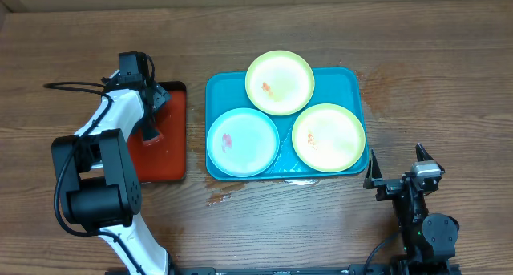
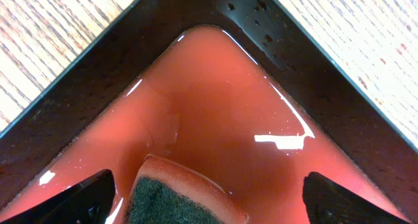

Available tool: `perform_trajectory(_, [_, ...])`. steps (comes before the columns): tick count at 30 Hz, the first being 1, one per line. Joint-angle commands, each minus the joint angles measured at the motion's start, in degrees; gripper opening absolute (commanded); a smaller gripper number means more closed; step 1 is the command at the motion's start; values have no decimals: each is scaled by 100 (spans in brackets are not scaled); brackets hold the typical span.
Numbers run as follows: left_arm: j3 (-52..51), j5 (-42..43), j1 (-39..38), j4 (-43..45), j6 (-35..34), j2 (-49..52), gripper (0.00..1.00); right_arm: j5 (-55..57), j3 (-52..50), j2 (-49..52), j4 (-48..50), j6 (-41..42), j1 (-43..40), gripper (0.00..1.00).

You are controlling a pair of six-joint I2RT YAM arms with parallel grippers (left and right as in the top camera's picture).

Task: Clean dirty plates on tray and stack at the side
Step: 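Reach the left gripper into the red tray and grasp the sponge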

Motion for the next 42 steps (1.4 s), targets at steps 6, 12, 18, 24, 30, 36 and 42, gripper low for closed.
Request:
perform_trajectory(6, [79, 240, -11, -92, 483, 170, 88, 57, -59, -52, 33, -24, -15, 100])
perform_trajectory(12, [76, 195, 0, -129, 507, 319, 89, 57, -59, -52, 33, -24, -15, 100])
perform_trajectory(18, [79, 87, 0, -127, 656, 319, 36, 57, -59, -52, 33, -24, -15, 100])
perform_trajectory(24, [94, 90, 0, -229, 739, 317, 7, 57, -59, -52, 33, -24, -15, 100])
perform_trajectory(30, [146, 450, 0, -944, 741, 317, 100, 57, -59, -52, 33, -24, -15, 100])
perform_trajectory(36, [227, 1051, 0, -1626, 874, 317, 98, 57, -59, -52, 33, -24, -15, 100])
perform_trajectory(42, [229, 1154, 0, -1781, 1235, 317, 59, 57, -59, -52, 33, -24, -15, 100])
